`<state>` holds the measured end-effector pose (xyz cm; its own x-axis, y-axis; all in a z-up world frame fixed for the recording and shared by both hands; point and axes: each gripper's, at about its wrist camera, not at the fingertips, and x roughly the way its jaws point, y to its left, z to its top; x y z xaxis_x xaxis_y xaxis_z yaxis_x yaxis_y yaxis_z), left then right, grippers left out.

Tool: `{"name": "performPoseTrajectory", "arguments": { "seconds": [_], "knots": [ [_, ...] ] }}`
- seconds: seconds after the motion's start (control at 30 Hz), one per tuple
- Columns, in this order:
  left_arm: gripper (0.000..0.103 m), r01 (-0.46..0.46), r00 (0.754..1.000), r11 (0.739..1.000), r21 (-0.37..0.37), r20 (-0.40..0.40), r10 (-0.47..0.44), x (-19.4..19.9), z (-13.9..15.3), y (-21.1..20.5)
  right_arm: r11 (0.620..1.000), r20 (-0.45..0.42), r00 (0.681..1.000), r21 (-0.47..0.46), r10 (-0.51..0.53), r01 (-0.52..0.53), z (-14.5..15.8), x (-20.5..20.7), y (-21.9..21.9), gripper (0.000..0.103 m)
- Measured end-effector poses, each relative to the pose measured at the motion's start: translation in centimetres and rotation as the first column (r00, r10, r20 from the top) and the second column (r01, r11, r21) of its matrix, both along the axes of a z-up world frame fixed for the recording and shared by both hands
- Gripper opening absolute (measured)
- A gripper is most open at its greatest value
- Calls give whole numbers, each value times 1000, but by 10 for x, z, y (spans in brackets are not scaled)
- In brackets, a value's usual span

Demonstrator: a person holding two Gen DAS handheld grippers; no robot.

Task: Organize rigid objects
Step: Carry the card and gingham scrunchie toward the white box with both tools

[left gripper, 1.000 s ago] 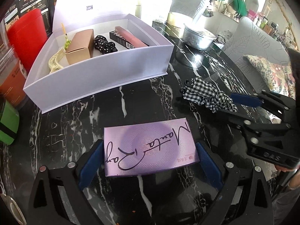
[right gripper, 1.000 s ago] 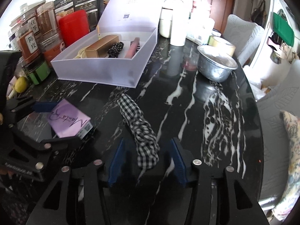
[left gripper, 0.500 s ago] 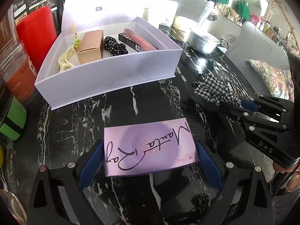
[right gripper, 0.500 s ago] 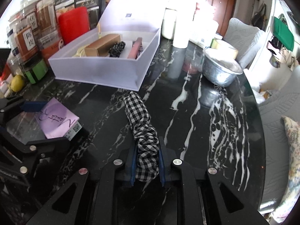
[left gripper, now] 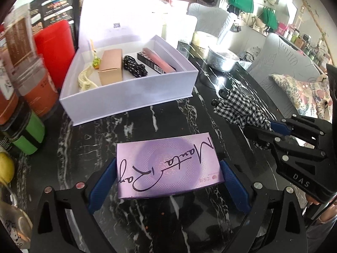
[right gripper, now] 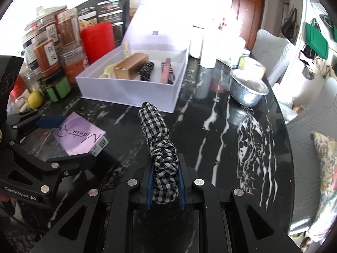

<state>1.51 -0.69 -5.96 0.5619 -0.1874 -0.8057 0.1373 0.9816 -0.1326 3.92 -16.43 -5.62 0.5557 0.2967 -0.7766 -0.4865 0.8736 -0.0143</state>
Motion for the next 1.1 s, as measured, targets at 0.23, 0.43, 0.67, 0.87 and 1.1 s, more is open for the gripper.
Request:
{"name": "performPoseTrajectory", "arguments": {
  "seconds": [0.23,0.43,0.67,0.87,1.1],
  "knots": [
    [97,-52,998,998,19,41,51,-21,13,15,999,24,999,16,45,-45,11,-17,17,19],
    [97,-102,993,994,31,69,100,-37,23,30,996,35,996,39,79,-80,16,-31,32,19],
    [97,-146,984,988,52,113,139,-49,37,45,991,50,993,76,110,-113,24,-47,45,19],
    [97,-159,978,985,67,143,149,-50,47,54,987,62,990,93,123,-128,31,-53,53,19],
    [97,-153,977,986,71,162,140,-42,57,57,986,68,990,106,121,-128,37,-54,59,19]
  ]
}}
